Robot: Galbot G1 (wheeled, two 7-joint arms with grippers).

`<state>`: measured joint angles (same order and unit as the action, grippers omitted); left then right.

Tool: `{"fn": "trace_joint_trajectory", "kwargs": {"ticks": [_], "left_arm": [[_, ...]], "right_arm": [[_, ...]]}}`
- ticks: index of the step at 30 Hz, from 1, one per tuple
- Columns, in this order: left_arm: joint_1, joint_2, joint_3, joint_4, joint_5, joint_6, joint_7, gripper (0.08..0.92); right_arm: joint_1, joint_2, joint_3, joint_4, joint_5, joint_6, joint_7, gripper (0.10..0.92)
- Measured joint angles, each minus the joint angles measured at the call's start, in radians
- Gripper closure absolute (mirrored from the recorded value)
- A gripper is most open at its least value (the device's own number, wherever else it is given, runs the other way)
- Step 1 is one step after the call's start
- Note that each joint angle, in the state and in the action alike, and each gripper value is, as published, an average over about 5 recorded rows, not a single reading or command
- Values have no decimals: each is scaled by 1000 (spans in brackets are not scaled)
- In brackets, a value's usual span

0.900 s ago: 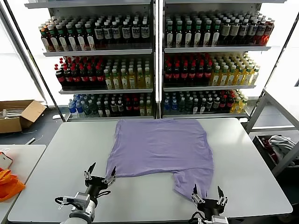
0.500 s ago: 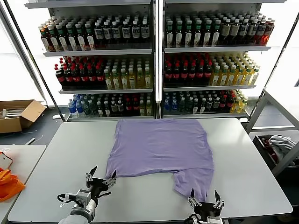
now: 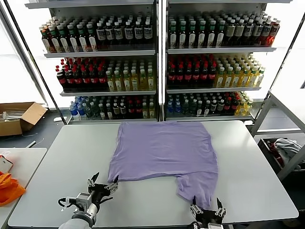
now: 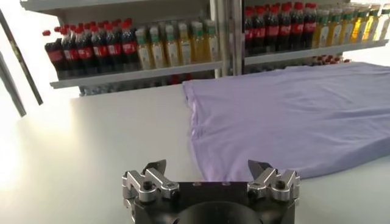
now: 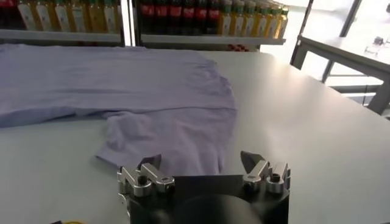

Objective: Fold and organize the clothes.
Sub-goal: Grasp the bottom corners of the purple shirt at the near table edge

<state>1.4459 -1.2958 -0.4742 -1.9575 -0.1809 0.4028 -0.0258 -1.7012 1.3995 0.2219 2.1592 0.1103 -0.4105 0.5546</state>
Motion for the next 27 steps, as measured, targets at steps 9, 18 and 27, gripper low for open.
{"fn": "trace_joint_trajectory", "kwargs": {"ticks": [9,18,27], "left_arm": [[2,-3,9,2,-18,6,-5,190],[21,2,28,2,-20,14,-2,417],[30,0,48,4,2,12,7,676]], "right_arm": [[-1,-4,-2,-11,-10,13,-1,217],[-13,-5,4,-35,-15,53,-20,384],[-18,-6,1,-44,-18,84,-26,644]]}}
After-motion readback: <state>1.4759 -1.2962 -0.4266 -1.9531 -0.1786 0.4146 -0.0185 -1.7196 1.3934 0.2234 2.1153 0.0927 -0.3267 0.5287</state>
